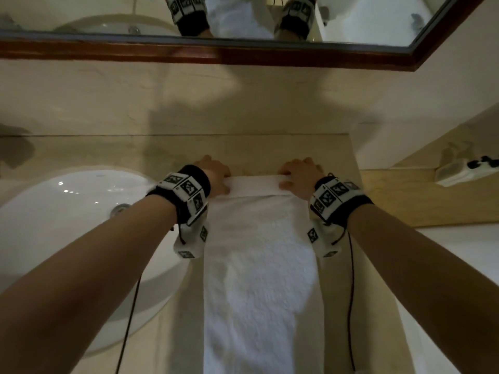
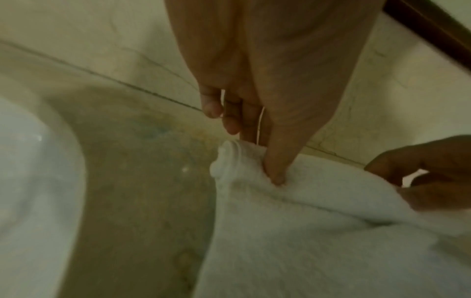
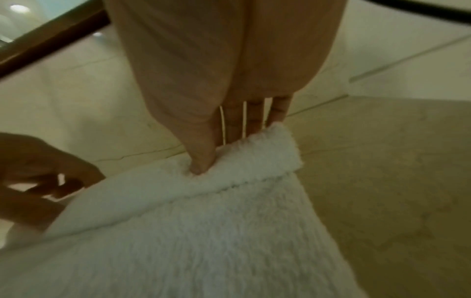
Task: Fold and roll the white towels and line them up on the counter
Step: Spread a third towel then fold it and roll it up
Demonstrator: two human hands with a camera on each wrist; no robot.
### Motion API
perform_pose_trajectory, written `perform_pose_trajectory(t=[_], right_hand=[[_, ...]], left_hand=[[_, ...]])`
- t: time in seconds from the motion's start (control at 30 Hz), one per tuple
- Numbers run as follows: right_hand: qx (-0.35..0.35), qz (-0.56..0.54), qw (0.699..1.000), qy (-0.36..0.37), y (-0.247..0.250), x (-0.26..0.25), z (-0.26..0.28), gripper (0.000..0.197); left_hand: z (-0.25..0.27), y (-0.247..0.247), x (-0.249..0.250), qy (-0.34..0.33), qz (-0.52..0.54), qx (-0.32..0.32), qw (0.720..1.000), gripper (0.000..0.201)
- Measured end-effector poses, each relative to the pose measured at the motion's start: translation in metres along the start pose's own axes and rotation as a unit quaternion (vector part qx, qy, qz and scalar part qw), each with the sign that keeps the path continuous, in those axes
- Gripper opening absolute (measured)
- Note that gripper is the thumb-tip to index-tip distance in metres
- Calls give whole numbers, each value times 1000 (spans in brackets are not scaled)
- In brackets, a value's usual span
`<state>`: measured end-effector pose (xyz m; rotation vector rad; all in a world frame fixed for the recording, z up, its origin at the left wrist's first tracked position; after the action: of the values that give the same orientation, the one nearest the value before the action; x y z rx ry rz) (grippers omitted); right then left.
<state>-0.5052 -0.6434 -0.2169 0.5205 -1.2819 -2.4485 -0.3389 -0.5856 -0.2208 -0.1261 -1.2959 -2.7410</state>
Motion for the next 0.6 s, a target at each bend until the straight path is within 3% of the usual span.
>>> perform_pose_trajectory(t=[0.2,0.3,0.4,0.5,0.6], right_hand=[[17,109,991,71,2,-24,15,38],[63,99,988,103,6,-28,29,30],[56,82,987,130,-13,-34,47,25],[35,11,989,142,-26,-32,64,24],[39,-147,985,79,-11,-10,61,19]], left_hand=[[15,0,18,-62,-36,65,995,42],[34,2,30,-101,-66,153,981,39],[54,-16,45,-168,-92,160,968,32],[67,-27,53,-229,-44,163,959,22],[60,-15,40,-164,23,147,975,25]])
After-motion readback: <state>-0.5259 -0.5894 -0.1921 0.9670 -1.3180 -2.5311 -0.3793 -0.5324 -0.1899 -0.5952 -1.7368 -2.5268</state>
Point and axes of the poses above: each hand's wrist, its own z-axis away from the middle knuckle, its own y-axis out of the back of the hand, x = y × z, the point moved 10 cm from there along -z, towards the middle knuckle, and after that the axes turned 2 degrees about -x, right-handed, at the moved point
